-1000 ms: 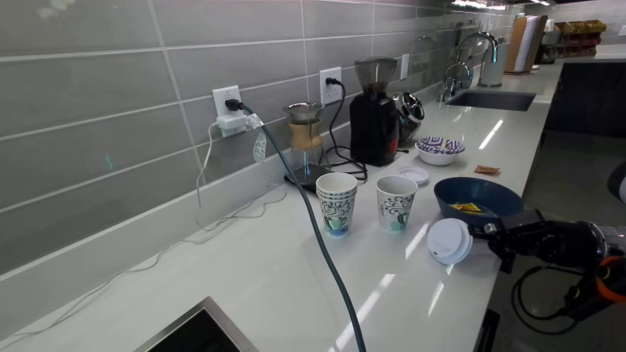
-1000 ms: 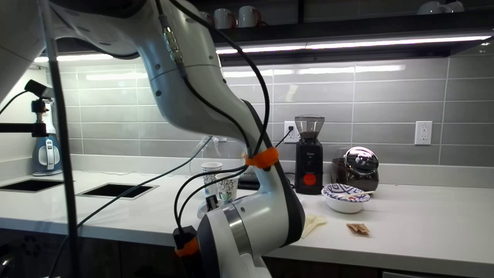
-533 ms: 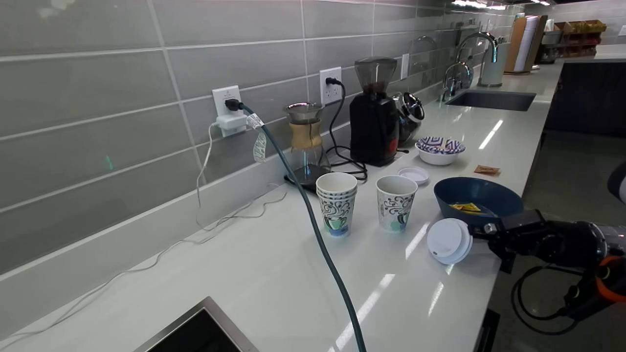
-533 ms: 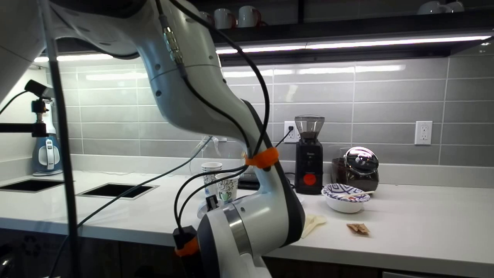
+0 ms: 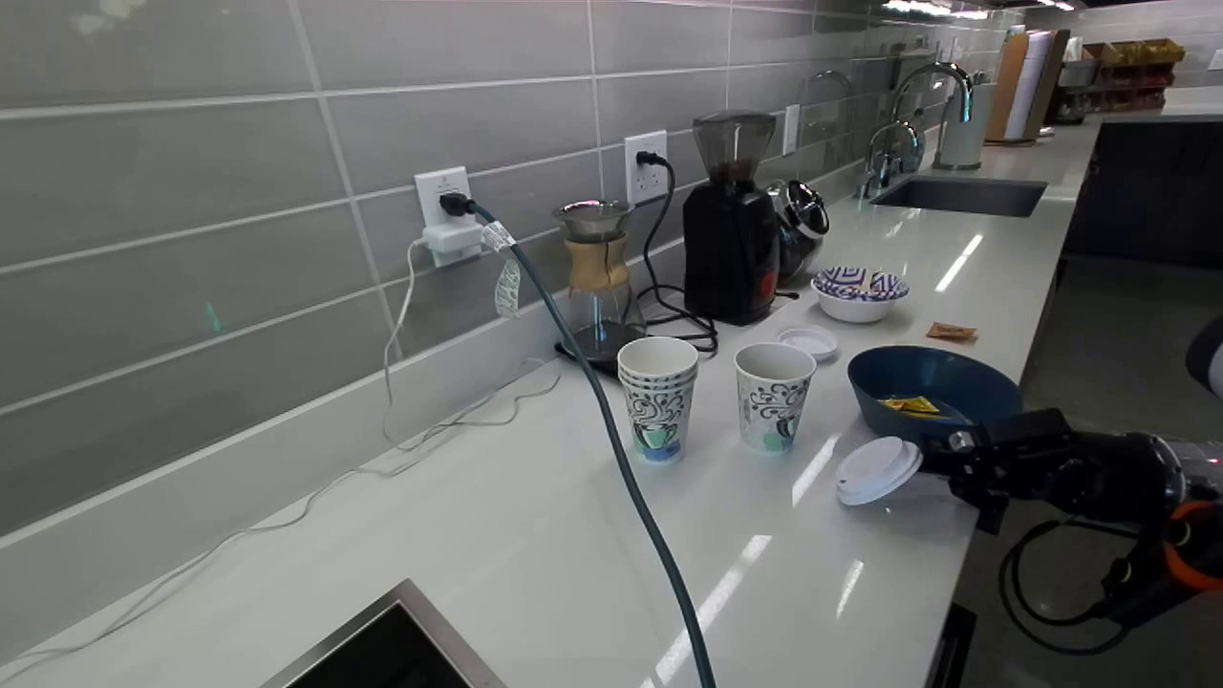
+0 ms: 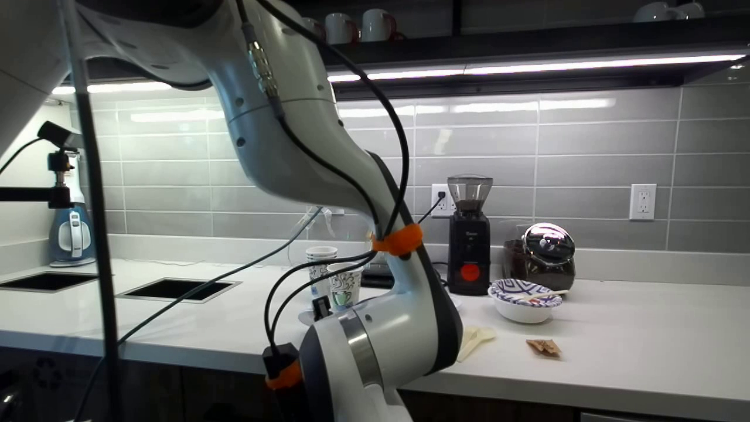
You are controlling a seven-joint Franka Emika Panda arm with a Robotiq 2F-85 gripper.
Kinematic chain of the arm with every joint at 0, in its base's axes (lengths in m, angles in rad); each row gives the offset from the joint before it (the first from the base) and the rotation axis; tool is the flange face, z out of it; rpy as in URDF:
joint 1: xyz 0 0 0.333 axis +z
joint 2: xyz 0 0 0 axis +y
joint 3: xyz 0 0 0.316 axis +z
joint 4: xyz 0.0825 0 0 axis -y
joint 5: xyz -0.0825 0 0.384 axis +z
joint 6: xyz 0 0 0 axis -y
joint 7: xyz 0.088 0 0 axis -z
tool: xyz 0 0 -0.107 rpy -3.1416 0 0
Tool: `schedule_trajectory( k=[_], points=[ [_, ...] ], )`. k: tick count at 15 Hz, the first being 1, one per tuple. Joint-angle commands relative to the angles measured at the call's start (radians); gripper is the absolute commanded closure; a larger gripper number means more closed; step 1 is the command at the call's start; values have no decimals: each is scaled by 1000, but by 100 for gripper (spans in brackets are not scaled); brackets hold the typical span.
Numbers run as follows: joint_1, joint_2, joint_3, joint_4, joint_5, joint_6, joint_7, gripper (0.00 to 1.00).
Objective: Remove the lid from the cup and put the lid upside down
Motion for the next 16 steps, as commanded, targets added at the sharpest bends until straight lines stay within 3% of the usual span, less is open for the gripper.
schedule_trajectory(
  k=[1, 6, 8, 16],
  points=[
    [3, 1, -8, -1, 14, 15, 4, 45],
    [-3, -5, -16, -14, 24, 18, 17, 9],
    [-3, -10, -17, -18, 28, 18, 26, 0],
    [32, -51, -24, -71, 145, 120, 125, 0]
  ],
)
